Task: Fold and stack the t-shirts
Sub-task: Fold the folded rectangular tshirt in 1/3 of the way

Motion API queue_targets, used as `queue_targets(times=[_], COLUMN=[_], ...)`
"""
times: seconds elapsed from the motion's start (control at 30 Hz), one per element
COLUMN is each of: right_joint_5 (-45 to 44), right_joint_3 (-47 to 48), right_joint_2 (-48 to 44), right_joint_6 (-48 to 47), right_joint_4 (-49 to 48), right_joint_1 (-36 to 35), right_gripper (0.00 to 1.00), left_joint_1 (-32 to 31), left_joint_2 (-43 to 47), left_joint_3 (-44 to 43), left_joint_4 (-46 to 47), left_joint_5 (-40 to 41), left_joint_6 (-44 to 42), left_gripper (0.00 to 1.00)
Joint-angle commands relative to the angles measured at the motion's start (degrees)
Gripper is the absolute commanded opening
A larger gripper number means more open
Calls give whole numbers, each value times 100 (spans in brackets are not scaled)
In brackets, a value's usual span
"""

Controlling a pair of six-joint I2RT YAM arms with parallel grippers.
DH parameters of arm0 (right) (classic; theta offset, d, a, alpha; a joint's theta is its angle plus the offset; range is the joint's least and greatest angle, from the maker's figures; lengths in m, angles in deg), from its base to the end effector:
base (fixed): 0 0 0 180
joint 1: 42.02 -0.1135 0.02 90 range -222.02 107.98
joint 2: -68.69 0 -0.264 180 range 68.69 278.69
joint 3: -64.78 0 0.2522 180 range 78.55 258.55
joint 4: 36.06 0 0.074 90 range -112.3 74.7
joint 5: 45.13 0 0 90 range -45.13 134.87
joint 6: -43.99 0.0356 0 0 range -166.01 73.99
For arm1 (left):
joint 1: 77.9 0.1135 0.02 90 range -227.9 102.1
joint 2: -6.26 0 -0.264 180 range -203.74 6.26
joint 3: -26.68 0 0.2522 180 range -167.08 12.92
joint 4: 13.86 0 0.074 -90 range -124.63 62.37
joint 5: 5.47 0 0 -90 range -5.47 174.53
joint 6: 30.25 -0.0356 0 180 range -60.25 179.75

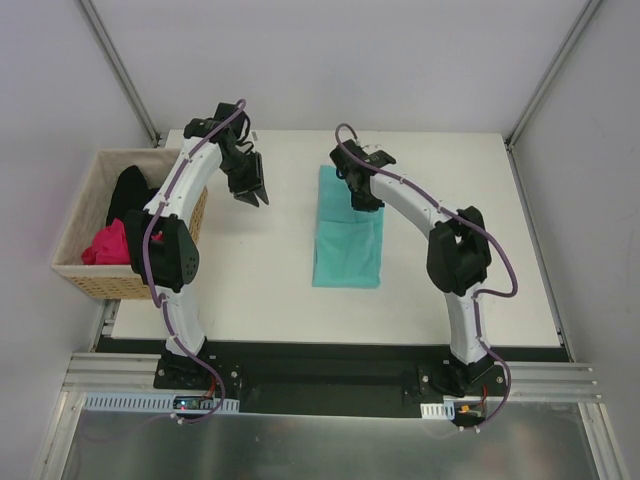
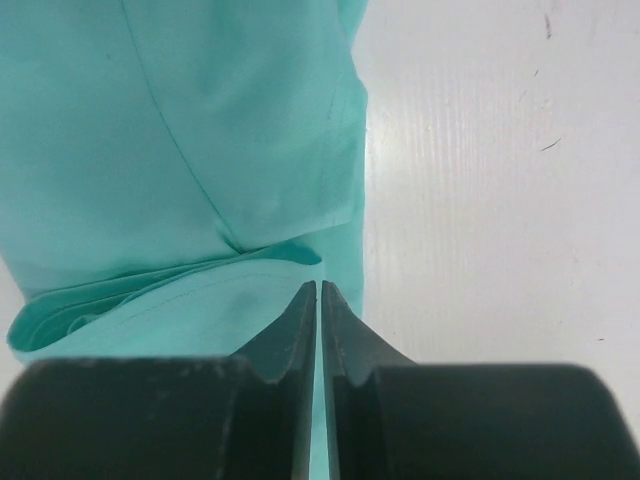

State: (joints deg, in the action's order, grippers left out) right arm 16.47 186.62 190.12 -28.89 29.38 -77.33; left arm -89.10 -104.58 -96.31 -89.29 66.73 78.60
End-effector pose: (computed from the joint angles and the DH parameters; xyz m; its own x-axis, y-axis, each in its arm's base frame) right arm 0.3805 0.2488 0.2451 -0.8084 -0.2553 -0.5304 -0.1116 0.9512 -0.2878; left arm 0.3991 -0.0901 0.3169 -0.9325 -0.1290 -0.3373 0.0195 0.9147 -0.4037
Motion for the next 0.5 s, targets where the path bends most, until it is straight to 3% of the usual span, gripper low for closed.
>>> queue_targets(times=[0.0,0.13,0.3,0.4,0.43,0.47], right_joint_5=[-158,63,98,-130,-174,-192], right_joint_3=[135,206,-575,-1198,-1305,-1384], right_joint_2=[-243,-233,-769,-1119,-1199,-1252], right_joint_6=[-183,-87,344,502,520,520], right_joint_4=[17,166,106,-26,-53,-53], right_joint_1=[103,103,-37,-151,-186,-213], right_gripper=[8,7,9,24,37,39], left_joint_1=[13,13,13,-5,-14,-57], left_joint_2=[371,485,547,512,503,503], left_joint_3=[51,103,331,498,543,587], left_joint_4=[58,50,76,137,164,199], left_joint_5=[-171,-136,-188,-346,-399,-434], left_joint_6=[31,-13,-48,-48,-48,-57], left_gripper=[29,29,30,31,31,32])
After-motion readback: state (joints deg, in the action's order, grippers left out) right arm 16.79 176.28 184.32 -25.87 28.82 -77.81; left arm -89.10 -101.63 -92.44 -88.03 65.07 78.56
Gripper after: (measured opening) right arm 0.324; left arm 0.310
